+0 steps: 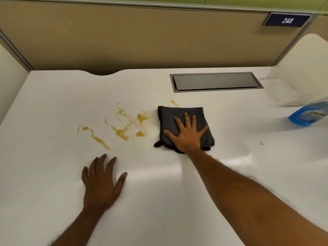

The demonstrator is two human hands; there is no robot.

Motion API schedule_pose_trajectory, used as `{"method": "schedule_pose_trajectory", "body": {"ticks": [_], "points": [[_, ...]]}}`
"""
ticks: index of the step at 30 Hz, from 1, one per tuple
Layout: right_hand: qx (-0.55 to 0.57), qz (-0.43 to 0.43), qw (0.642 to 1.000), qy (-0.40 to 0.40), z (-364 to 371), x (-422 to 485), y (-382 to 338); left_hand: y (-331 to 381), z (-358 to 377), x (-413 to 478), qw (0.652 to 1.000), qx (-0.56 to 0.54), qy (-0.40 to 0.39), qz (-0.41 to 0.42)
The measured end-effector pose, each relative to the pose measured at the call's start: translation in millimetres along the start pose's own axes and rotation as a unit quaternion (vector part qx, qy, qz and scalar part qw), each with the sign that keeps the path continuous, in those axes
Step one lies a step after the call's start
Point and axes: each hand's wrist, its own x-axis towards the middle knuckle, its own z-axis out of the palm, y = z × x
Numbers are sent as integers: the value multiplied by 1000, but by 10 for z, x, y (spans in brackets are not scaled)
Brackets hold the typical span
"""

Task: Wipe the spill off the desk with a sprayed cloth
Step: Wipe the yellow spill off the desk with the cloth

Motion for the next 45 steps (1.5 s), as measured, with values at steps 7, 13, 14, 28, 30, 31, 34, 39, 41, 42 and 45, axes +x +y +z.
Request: {"method": "schedule_pose_trajectory", "body": {"ticks": [7,13,14,28,30,31,34,39,41,42,45], "points": [[-30,-130,990,-32,148,-88,-360,-180,-109,74,999,-31,0,26],[13,81,997,-2,-20,212,-209,-615,-273,155,1000,-24,6,-3],[7,81,997,-8,-13,183,-330,-645,-282,149,1000,-21,3,-5],[-16,-48,998,-28,209,-133,-993,-878,-266,278,1000,-8,0,-16],[-47,-187,981,-36,301,-300,-1006,-886,-223,267,999,-24,3,-21],[-50,-225,972,-38,261,-266,-943,-887,-217,269,999,-28,6,-21],[-23,-100,994,-30,126,12,-837,-889,-215,260,1000,-19,14,-12],[-26,-99,994,-23,333,-296,-1313,-884,-175,239,999,-14,32,-16],[-49,-252,966,-28,402,-396,-1287,-900,-171,234,999,-14,33,-16],[-52,-294,954,-32,356,-311,-1221,-908,-168,234,999,-15,32,-15],[-37,-162,986,-19,237,-35,-1138,-927,-158,242,999,-8,29,-10]]}}
